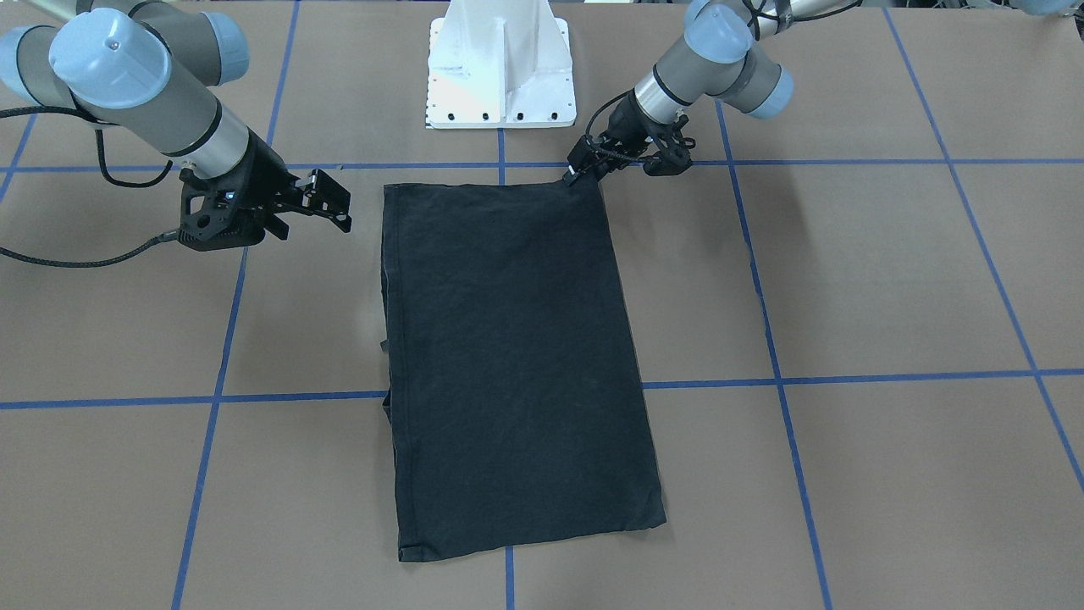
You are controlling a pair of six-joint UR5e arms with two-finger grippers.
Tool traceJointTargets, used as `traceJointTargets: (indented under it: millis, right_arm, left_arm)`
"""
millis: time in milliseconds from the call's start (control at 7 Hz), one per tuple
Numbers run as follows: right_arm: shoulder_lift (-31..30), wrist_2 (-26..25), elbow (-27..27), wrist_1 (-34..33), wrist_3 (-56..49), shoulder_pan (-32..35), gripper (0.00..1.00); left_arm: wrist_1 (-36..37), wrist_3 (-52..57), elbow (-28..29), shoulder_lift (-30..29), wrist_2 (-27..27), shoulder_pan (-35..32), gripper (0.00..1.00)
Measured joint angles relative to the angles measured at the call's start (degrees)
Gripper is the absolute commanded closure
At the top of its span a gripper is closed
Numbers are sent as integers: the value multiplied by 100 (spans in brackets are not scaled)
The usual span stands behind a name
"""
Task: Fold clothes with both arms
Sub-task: 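Lower the right gripper to the other near hem corner and grasp it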
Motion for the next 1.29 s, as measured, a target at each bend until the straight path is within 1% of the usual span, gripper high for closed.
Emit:
traceJointTargets:
  millis: [429, 714, 857, 1143, 1286]
  right_arm:
    - [-49, 2, 15, 2, 52, -52, 0]
    - [-41, -109, 62, 17, 455, -325, 0]
    - [-42, -472, 164, 105, 920, -637, 0]
    - [-50, -1710, 308, 321, 1866, -1613, 0]
    - [-32, -2293, 290, 326, 2085, -2080, 0]
  left_arm:
    - [25, -16, -67, 33, -33, -12, 100]
    - [32, -17, -78, 37, -58, -20, 100]
    - [33, -17, -85, 35, -64, -23, 100]
    - [33, -18, -98, 28, -73, -25, 100]
    - [34, -18, -113, 24, -78, -26, 100]
